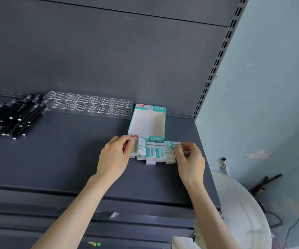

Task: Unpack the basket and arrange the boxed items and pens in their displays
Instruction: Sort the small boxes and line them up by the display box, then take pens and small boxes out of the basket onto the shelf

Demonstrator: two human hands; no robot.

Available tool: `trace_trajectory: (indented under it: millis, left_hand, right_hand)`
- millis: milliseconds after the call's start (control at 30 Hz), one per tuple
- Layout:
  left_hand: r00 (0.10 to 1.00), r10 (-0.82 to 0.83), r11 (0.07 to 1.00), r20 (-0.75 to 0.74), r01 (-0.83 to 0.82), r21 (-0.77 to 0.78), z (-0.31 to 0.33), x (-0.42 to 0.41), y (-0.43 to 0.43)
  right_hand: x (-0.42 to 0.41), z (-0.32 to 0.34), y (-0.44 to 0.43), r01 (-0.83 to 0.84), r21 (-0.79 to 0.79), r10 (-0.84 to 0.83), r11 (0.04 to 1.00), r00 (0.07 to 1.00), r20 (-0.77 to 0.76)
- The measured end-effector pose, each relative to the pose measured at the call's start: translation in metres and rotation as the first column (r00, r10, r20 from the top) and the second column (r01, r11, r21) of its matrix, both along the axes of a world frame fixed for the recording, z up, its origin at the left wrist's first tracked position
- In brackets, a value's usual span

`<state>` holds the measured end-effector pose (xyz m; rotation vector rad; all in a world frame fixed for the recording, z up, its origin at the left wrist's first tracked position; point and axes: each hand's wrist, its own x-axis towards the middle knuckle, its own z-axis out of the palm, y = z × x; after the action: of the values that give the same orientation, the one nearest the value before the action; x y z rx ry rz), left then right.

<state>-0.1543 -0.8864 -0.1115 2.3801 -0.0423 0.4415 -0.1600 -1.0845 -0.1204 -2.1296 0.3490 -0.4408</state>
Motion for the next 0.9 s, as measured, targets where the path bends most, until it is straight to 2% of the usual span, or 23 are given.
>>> trace_trajectory:
  millis: [100,200,333,433,667,900]
  left_hand:
    - [1.000,-0.003,1.000,0.006,0.003,-0.019,0.002,-0.004,0.004]
    - [0.999,-0.034,0.999,0.034,0.035,-0.034,0.007,-0.010,0.013]
    - [0.994,-0.062,0.998,0.089,0.062,0.009,0.023,-0.023,0.032]
    - [0.990,-0.068,0.997,0.126,0.065,0.033,0.044,-0.038,0.054]
    - [0.986,0.009,0.999,0.167,-0.018,0.050,0.064,-0.099,0.138]
    - [0.986,0.113,0.983,0.121,-0.128,0.131,0.045,-0.163,0.300]
  right_hand:
    - [-0.003,0.004,0.000,-0.020,-0.039,0.020,0.999,1.000,-0.009]
    - [-0.011,0.009,-0.001,-0.059,-0.209,0.064,0.976,0.998,0.013]
    - [-0.017,0.033,0.012,-0.151,-0.340,0.193,0.928,0.977,0.091]
    - [-0.021,0.056,0.038,-0.253,-0.355,0.307,0.900,0.946,0.105]
    - [-0.051,0.075,0.148,-0.424,-0.358,0.500,0.832,0.852,0.152]
    - [-0.088,0.050,0.321,-0.564,-0.381,0.638,0.733,0.763,0.098]
